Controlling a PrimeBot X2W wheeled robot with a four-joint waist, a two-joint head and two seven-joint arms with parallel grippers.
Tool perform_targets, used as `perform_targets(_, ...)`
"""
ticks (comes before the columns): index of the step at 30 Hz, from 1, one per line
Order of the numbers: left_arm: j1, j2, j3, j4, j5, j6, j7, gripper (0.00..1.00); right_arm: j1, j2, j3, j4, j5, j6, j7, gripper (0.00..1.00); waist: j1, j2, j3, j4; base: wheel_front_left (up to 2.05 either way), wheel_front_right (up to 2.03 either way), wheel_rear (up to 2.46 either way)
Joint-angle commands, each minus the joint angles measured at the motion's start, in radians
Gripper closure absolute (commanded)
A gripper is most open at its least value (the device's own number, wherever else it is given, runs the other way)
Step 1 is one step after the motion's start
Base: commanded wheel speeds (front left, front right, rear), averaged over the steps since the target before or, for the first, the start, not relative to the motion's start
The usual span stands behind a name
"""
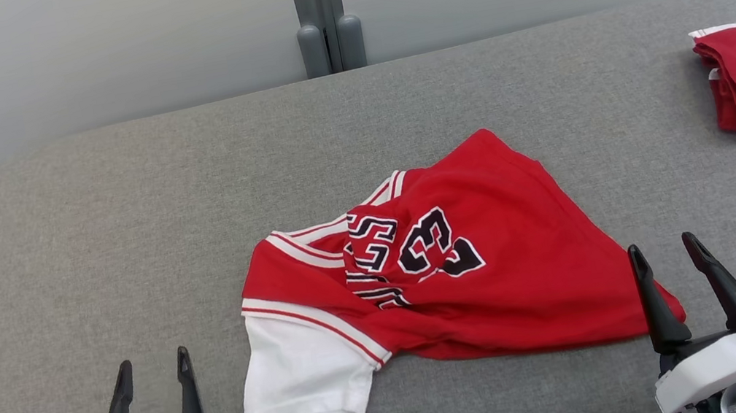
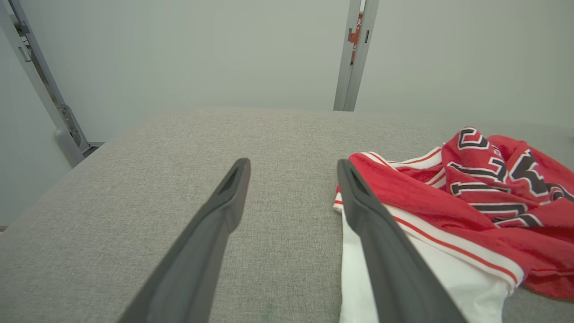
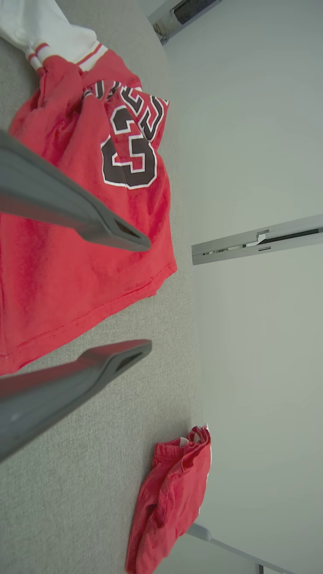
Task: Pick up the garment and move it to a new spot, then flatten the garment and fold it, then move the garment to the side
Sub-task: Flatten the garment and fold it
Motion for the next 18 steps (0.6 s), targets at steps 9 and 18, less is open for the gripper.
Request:
perform_targets(9,-0.033,-0.008,-0.079,0.112,-0.007,-0.020,0.000,0.00,-0.045,-0.018,-0.028,0.111,-0.019,-0.001,0.017,0.00,0.0000,0.0000,0.038,-0.005,0.00,0.00,0.00)
perform_targets(18,-0.080,-0.012,-0.135,0.280,-0.022,-0.032,0.000,0.00,-0.111,-0.030,-0.041,0.302,-0.016,-0.001,0.005,0.00,0.0000,0.0000,0.082,-0.011,0.00,0.00,0.00)
